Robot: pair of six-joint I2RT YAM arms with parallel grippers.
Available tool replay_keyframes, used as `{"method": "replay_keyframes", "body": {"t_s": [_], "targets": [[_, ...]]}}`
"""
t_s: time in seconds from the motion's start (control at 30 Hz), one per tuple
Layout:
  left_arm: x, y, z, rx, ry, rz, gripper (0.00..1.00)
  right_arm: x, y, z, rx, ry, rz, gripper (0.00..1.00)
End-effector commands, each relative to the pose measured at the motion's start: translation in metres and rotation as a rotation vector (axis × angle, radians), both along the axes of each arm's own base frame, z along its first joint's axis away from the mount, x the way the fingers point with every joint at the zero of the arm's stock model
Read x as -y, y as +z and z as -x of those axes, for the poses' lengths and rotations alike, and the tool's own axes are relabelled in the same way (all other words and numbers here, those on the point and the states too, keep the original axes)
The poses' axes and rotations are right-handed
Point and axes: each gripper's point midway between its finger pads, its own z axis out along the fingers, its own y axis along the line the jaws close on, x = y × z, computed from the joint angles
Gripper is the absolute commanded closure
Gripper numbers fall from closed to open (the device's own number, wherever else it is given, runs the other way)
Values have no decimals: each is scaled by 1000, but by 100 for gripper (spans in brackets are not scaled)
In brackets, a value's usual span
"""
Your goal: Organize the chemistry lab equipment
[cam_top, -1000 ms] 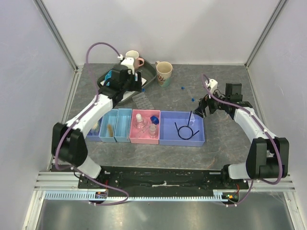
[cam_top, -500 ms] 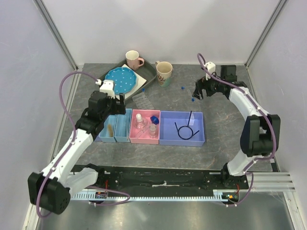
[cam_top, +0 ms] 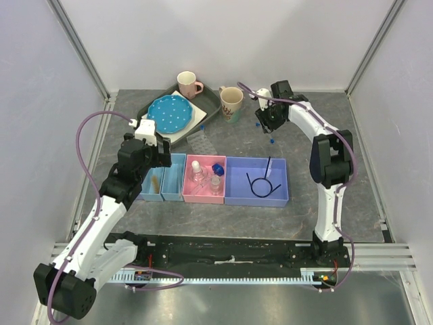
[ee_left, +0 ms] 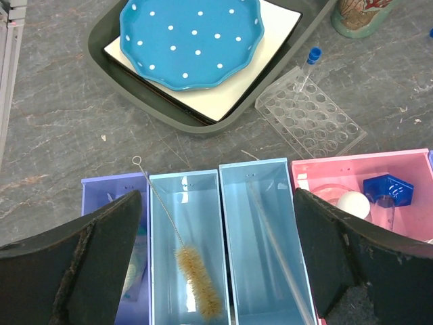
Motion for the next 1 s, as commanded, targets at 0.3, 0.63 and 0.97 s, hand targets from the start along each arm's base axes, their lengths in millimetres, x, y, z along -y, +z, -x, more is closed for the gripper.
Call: {"method": "replay_keyframes", "body": {"t_s": [0.3,0.63,0.97], "targets": [[-8,12,2,64,8,-47,2,18,-41,-2,-102,-57,111,55],[-7,12,3,63,3,-44,2,23,-56,-4,-133,-81,108,56],[-3,12,3,68,-17,-35,3,32,-78,9,-204,-102,93,71]]}}
